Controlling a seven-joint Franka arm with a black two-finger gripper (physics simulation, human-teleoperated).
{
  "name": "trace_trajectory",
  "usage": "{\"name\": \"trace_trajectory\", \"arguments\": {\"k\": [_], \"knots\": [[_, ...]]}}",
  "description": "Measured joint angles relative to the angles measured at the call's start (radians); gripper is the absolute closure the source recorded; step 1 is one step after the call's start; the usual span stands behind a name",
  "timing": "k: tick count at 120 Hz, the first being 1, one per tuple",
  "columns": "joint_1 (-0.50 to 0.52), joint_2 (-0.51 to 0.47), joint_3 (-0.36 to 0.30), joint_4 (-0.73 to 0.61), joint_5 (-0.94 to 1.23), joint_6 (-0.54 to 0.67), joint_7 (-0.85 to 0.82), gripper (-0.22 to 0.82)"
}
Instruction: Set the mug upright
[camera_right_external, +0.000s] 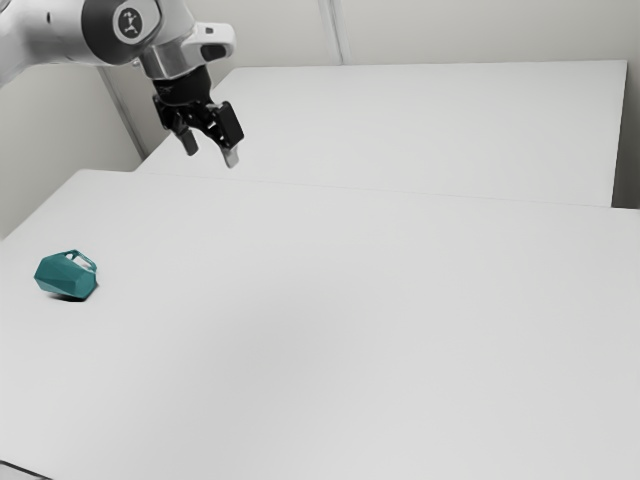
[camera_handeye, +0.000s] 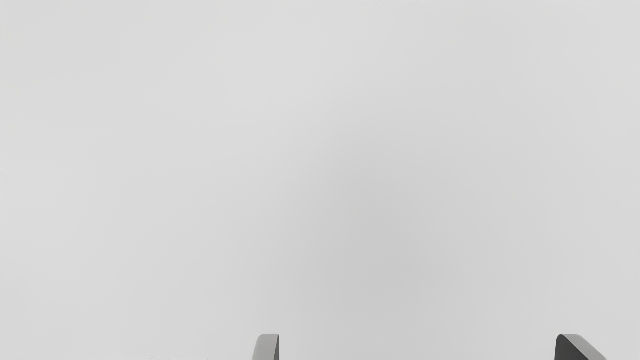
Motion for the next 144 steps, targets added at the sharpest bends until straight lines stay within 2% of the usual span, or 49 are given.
{"name": "trace_trajectory", "arguments": {"k": [40, 62, 76, 85, 107, 128, 144], "knots": [[0.072, -0.017, -0.002, -0.017, -0.001, 0.021, -0.085, 0.00], [0.198, -0.178, -0.003, -0.203, -0.012, 0.077, -0.095, 0.00], [0.282, -0.209, 0.002, -0.260, -0.018, 0.108, -0.078, 0.00], [0.308, -0.189, 0.046, -0.270, -0.021, 0.129, -0.063, 0.00], [0.310, -0.129, 0.205, -0.260, -0.022, 0.179, 0.029, 0.00], [0.313, -0.003, 0.331, -0.181, -0.109, 0.216, 0.172, 0.00], [0.384, 0.098, 0.362, -0.115, -0.226, 0.214, 0.308, 0.00]]}}
